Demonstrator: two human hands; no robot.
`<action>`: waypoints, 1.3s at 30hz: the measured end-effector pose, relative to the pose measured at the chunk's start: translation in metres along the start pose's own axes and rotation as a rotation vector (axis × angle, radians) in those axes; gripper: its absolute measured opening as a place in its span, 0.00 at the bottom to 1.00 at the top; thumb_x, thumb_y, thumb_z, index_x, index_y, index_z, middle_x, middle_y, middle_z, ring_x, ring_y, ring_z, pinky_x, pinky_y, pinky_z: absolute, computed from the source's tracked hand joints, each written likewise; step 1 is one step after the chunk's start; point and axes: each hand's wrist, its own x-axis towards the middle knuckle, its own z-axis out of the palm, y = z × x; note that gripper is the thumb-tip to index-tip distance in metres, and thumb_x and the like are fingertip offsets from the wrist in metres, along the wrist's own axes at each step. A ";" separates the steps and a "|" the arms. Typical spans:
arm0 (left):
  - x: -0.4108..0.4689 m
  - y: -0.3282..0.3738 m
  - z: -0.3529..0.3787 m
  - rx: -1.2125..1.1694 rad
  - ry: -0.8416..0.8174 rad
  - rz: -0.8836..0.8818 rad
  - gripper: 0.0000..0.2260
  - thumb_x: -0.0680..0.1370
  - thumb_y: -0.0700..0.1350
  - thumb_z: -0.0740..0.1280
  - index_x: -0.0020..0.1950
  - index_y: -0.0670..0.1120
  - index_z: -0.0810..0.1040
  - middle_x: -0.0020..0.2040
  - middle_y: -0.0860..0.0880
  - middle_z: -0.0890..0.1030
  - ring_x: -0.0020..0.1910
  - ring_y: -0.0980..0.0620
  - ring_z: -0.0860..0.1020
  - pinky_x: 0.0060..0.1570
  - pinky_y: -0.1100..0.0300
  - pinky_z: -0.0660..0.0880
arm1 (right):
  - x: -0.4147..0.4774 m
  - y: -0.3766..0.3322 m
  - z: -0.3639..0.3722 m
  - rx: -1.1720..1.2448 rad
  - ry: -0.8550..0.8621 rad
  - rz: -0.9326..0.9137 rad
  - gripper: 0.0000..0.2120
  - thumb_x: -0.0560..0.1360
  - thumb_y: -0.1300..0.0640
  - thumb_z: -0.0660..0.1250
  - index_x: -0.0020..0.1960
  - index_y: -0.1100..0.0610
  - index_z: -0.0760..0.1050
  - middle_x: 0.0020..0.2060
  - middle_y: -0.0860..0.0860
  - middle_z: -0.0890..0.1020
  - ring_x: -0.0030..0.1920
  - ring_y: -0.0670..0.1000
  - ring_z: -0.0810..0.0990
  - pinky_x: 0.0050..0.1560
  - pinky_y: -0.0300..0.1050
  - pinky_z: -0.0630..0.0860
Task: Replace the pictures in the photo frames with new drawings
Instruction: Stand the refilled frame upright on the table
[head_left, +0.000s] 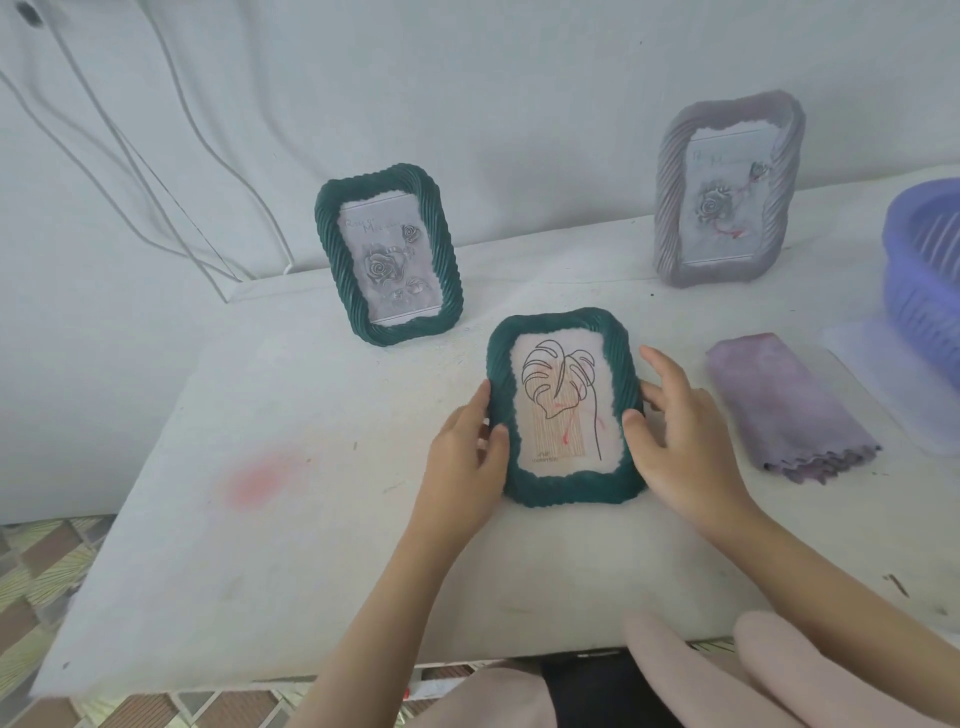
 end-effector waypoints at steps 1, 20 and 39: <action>0.001 -0.002 0.001 0.130 0.023 0.071 0.20 0.80 0.42 0.58 0.72 0.44 0.64 0.54 0.46 0.77 0.47 0.54 0.74 0.49 0.68 0.66 | 0.001 0.004 0.000 -0.067 0.027 -0.024 0.28 0.73 0.59 0.63 0.71 0.51 0.60 0.51 0.55 0.83 0.47 0.57 0.78 0.55 0.56 0.73; 0.010 -0.026 -0.012 0.260 -0.184 0.250 0.40 0.64 0.70 0.62 0.72 0.54 0.61 0.75 0.58 0.58 0.74 0.59 0.53 0.73 0.59 0.48 | 0.019 0.046 -0.047 -0.735 0.069 0.160 0.20 0.76 0.46 0.60 0.68 0.46 0.68 0.71 0.61 0.63 0.69 0.64 0.61 0.66 0.62 0.55; 0.004 -0.027 -0.010 0.368 -0.210 0.283 0.43 0.64 0.70 0.58 0.75 0.54 0.52 0.73 0.63 0.50 0.74 0.63 0.49 0.73 0.60 0.41 | 0.002 -0.041 -0.007 -0.002 -0.002 -0.332 0.16 0.76 0.65 0.59 0.58 0.55 0.78 0.52 0.49 0.82 0.45 0.43 0.79 0.47 0.31 0.73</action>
